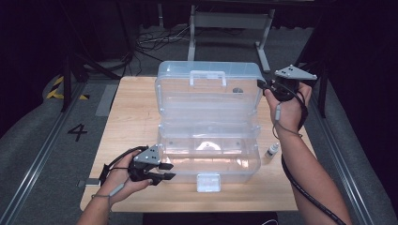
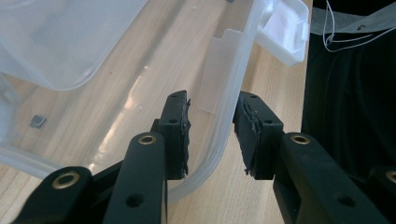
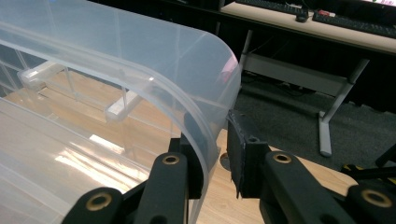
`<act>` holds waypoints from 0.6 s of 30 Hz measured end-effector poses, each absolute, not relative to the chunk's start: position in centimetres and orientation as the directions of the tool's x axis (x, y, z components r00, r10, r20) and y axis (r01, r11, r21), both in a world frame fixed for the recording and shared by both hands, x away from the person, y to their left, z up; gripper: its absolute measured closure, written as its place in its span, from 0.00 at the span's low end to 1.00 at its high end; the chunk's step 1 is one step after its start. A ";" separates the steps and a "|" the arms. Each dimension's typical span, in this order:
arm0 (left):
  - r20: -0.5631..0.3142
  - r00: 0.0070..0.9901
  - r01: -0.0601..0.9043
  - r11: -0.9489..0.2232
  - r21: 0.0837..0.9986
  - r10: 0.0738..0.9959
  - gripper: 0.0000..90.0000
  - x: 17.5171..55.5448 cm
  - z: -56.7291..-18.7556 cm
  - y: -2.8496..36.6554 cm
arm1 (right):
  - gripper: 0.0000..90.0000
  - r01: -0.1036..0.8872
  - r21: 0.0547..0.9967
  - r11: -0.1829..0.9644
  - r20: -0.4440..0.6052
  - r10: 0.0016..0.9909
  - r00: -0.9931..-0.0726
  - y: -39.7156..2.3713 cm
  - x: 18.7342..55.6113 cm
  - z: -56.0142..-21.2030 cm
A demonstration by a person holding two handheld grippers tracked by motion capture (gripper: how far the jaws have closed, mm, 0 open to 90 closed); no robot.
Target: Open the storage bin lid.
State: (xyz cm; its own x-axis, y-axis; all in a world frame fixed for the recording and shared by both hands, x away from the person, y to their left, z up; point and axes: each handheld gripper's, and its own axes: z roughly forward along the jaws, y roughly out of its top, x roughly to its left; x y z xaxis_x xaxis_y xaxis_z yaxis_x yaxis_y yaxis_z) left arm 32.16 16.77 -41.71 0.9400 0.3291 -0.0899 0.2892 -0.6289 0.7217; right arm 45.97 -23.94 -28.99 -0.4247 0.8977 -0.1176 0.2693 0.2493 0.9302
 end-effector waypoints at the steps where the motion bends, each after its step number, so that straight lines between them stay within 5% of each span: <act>1: -0.092 0.940 0.290 -0.628 0.722 0.329 0.73 32.2 -41.7 16.8 | 0.86 0.278 0.928 0.247 -0.112 0.899 -0.423 -23.9 46.3 -29.0; 18: -0.102 0.942 0.291 -0.622 0.727 0.321 0.74 32.3 -41.8 16.9 | 0.88 0.295 0.928 0.228 -0.090 0.905 -0.417 -23.9 48.4 -29.2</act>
